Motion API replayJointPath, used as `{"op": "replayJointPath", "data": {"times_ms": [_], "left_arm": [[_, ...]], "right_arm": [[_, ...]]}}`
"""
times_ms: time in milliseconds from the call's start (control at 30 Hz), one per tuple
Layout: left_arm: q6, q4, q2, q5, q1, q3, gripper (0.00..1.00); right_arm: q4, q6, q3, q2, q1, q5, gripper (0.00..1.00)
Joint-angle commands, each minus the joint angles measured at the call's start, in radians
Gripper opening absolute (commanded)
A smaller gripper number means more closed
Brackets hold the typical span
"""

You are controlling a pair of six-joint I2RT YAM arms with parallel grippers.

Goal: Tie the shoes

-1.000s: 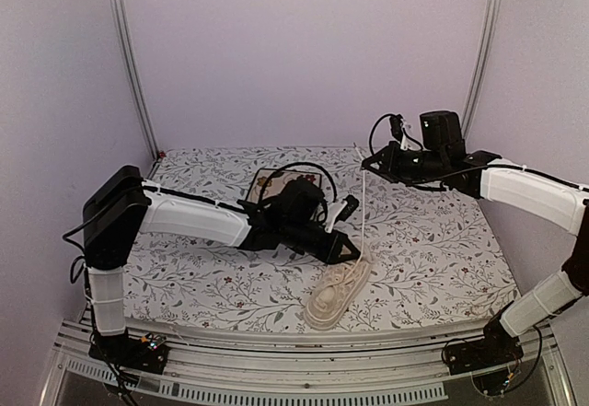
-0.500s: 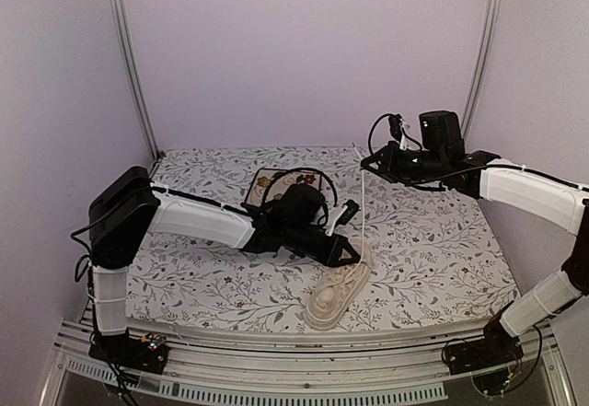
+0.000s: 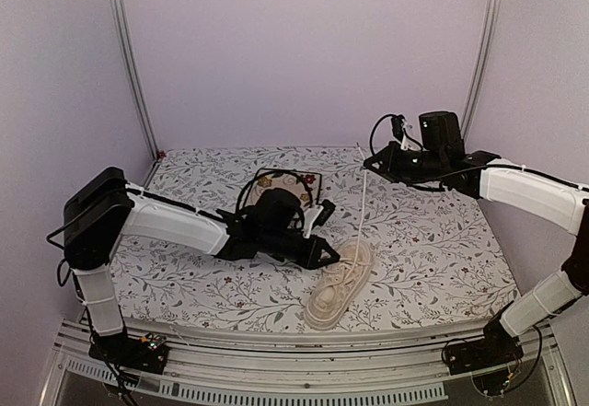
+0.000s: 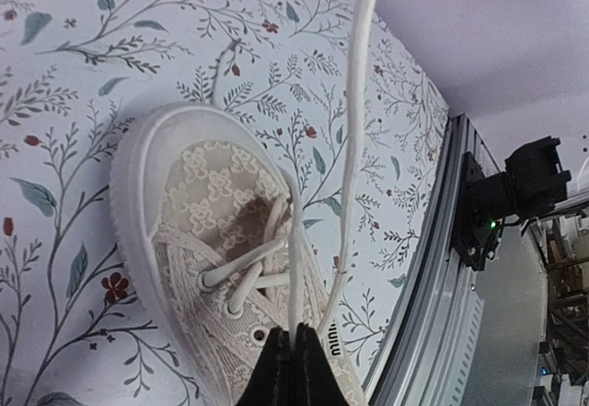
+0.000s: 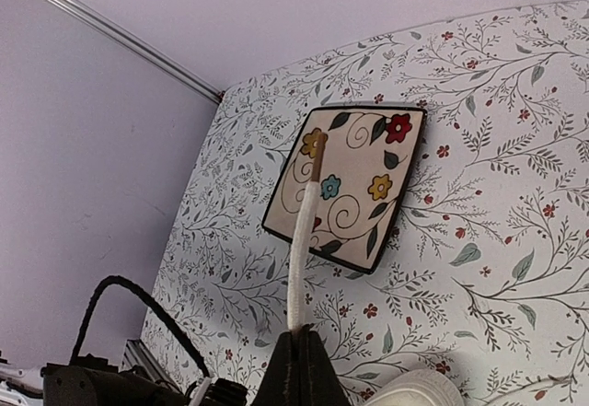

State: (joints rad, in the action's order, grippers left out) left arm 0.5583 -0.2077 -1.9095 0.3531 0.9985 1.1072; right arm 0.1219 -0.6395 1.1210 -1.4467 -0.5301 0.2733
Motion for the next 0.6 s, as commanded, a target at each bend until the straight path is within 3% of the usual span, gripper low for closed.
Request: {"op": "replayJointPath", "data": {"times_ms": [0, 133, 300, 400, 567], "left_arm": [[0.014, -0.056, 0.039, -0.027, -0.037, -0.022, 0.11], [-0.031, -0.024, 0.010, -0.004, -0.044, 0.020, 0.28], [-0.105, 0.087, -0.064, 0.032, -0.046, 0.144, 0.41], [-0.118, 0.098, -0.105, 0.070, -0.046, 0.179, 0.57], [-0.170, 0.249, -0.167, 0.056, -0.044, 0.285, 0.59]], "right_arm": [[0.013, 0.003, -0.008, 0.005, -0.005, -0.027, 0.02], [0.013, -0.006, -0.035, 0.018, -0.005, -0.024, 0.02], [0.018, -0.011, -0.071, 0.048, -0.005, -0.040, 0.02], [0.026, -0.009, -0.079, 0.059, -0.005, -0.051, 0.02], [0.026, -0.008, -0.081, 0.060, -0.005, -0.053, 0.02]]}}
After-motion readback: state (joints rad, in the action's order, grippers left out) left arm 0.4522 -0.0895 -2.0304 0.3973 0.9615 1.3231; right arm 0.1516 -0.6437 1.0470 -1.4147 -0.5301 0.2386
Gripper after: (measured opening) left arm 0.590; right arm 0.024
